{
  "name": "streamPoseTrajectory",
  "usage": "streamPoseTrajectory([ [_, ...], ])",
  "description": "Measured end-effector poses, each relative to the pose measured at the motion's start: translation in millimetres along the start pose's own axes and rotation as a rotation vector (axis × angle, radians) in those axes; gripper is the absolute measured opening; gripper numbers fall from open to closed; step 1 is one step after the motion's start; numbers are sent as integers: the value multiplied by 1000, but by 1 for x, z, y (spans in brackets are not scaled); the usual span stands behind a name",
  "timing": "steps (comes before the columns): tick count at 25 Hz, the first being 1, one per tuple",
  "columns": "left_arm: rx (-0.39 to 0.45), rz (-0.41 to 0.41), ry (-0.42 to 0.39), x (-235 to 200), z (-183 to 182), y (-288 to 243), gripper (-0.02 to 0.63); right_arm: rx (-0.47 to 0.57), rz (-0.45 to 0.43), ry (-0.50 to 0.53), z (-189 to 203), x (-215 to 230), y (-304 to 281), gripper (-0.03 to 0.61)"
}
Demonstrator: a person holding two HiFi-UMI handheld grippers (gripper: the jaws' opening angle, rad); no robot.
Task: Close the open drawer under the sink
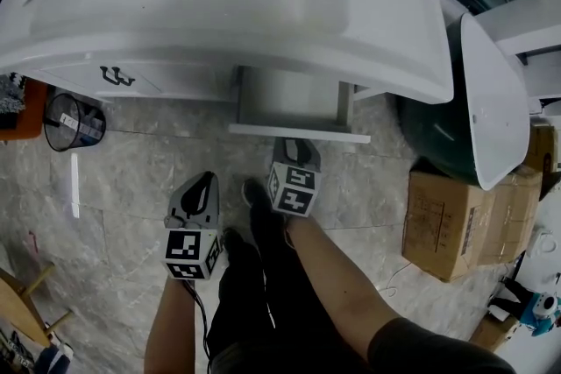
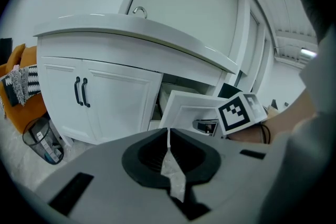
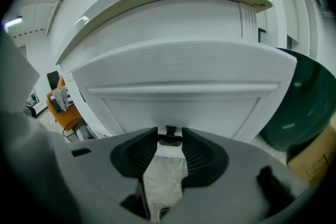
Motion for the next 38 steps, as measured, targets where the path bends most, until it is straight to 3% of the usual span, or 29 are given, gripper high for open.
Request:
streamPoseTrajectory([
  [18, 30, -29, 27, -10, -47, -42, 25, 20, -10, 2, -59, 24, -60, 152],
  [38, 33, -39, 47, -4, -52, -55, 25, 41, -56, 20, -76, 33, -81, 153],
])
Point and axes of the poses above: the fingertips, and each gripper's own axes: y backward along the fingers, x to its right, z out of its underside, the point moved 7 cm from there along y, backward along the fingers, and after that the axes turned 12 degrees about y, right-handed, at the moved point
